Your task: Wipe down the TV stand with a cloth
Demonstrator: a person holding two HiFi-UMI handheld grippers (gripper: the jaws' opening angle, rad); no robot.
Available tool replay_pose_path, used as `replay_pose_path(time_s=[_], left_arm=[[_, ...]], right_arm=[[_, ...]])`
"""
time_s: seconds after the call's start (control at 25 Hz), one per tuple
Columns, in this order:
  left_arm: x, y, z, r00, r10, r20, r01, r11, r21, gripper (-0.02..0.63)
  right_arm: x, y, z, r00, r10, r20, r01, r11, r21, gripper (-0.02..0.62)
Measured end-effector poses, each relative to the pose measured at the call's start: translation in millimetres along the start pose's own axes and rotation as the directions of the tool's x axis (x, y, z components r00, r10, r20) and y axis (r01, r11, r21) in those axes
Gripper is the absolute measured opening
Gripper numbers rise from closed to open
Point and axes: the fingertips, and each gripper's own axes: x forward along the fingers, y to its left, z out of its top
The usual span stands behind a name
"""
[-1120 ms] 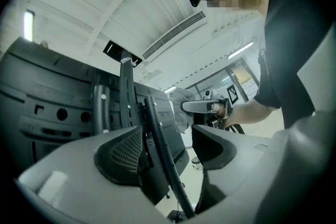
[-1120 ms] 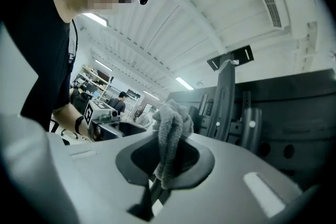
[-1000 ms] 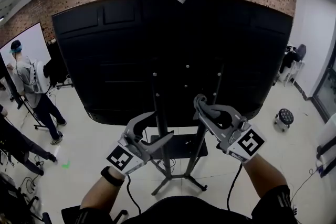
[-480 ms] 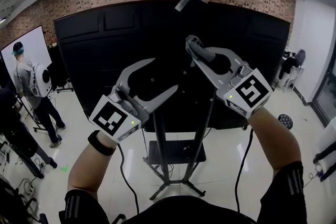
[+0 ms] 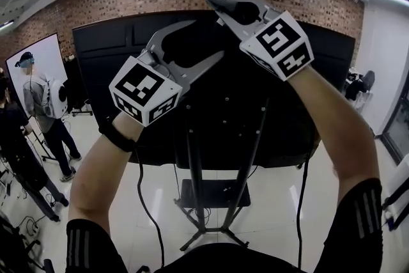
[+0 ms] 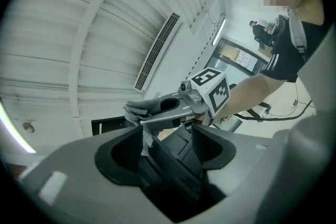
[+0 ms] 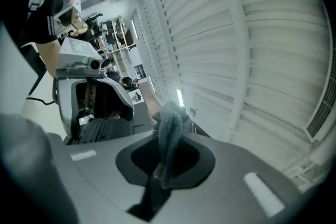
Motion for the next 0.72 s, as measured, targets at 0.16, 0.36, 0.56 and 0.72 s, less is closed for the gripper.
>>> replay_pose_path(time_s=[0.16,0.36,0.56,0.72], left_arm=[[7.3,17.5,10.1,1.0,0.03,-0.009,-0.03,0.999,0.016,0.314],[13.9,29.8,12.1,0.997,0.07,-0.014,-0.07,0.998,0.003,0.313],[21.7,29.2,5.1,0.997,0.071,-0.035,-0.071,0.997,-0.002,0.313],[27.2,23.6,-1.4,0.997,0.073,-0.037,-0.074,0.997,-0.013,0.314]], right_arm=[[28.3,-19.8,19.4,1.0,-0.014,-0.02,0.012,0.997,-0.079,0.023],[58.9,-37.6,22.8,0.997,-0.046,-0.062,0.038,0.992,-0.123,0.023],[79.9,-50.4,-1.1,0.987,-0.059,-0.151,0.041,0.992,-0.122,0.021],[77.0,-54.2,-13.3,0.982,-0.065,-0.176,0.04,0.989,-0.142,0.021]])
